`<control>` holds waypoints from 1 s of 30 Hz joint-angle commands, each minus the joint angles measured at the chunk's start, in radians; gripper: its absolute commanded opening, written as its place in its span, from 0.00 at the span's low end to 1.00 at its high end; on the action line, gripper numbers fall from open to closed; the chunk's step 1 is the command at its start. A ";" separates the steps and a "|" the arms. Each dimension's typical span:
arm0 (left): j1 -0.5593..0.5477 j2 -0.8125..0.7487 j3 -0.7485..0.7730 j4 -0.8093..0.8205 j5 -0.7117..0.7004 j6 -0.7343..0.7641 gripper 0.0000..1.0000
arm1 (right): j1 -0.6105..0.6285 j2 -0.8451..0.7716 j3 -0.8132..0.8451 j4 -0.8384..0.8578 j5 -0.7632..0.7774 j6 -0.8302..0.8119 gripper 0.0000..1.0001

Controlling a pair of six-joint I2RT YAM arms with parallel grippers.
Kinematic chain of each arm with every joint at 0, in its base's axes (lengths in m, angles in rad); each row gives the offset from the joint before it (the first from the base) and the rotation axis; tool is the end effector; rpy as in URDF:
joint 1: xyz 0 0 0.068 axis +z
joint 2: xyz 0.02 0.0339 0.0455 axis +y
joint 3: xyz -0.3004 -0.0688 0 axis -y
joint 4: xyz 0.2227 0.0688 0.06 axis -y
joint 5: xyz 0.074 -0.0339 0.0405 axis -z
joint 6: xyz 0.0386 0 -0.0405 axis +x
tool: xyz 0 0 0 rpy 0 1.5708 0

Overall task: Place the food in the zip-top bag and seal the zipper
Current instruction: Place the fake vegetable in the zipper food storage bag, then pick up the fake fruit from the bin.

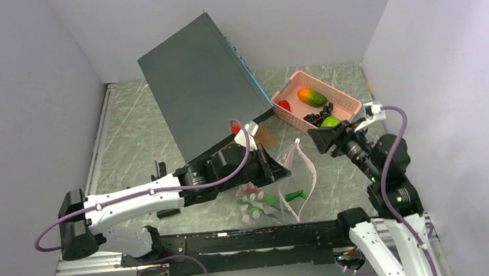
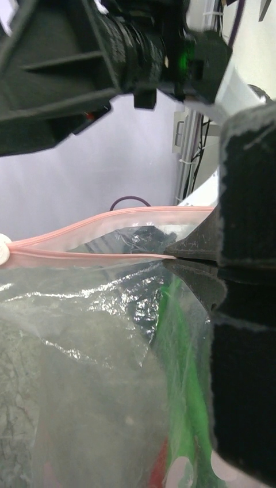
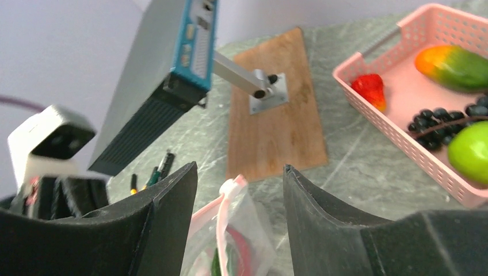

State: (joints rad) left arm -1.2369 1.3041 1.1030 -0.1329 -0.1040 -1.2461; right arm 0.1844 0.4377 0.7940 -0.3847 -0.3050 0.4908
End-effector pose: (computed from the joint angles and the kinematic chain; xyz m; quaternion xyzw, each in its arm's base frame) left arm 0.0946 -0.2606 0.3807 -0.0339 0.8136 -0.5341 0.2273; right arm 0.0436 0.0199 0.3716 0.0035 0.7166 0.3310 0.6139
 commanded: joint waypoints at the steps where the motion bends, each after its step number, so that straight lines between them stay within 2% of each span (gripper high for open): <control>1: -0.005 -0.050 -0.047 0.017 -0.024 -0.015 0.00 | 0.003 0.145 0.103 -0.134 0.130 -0.001 0.58; 9: -0.004 -0.094 -0.143 0.021 -0.018 -0.045 0.00 | 0.002 0.452 0.217 -0.178 0.261 0.085 0.62; 19: -0.004 -0.128 -0.171 -0.042 -0.045 -0.028 0.00 | -0.016 0.838 0.357 -0.033 0.305 0.097 0.66; 23: -0.004 -0.139 -0.187 -0.066 -0.049 -0.032 0.00 | -0.055 0.972 0.437 0.019 0.250 0.082 0.65; 30: -0.004 -0.163 -0.201 -0.130 -0.079 -0.030 0.00 | -0.125 1.248 0.569 0.084 0.045 0.037 0.64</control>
State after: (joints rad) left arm -1.2369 1.1801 0.9031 -0.2279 -0.1440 -1.2694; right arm 0.0814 1.5768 1.2720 -0.3855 -0.1291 0.5743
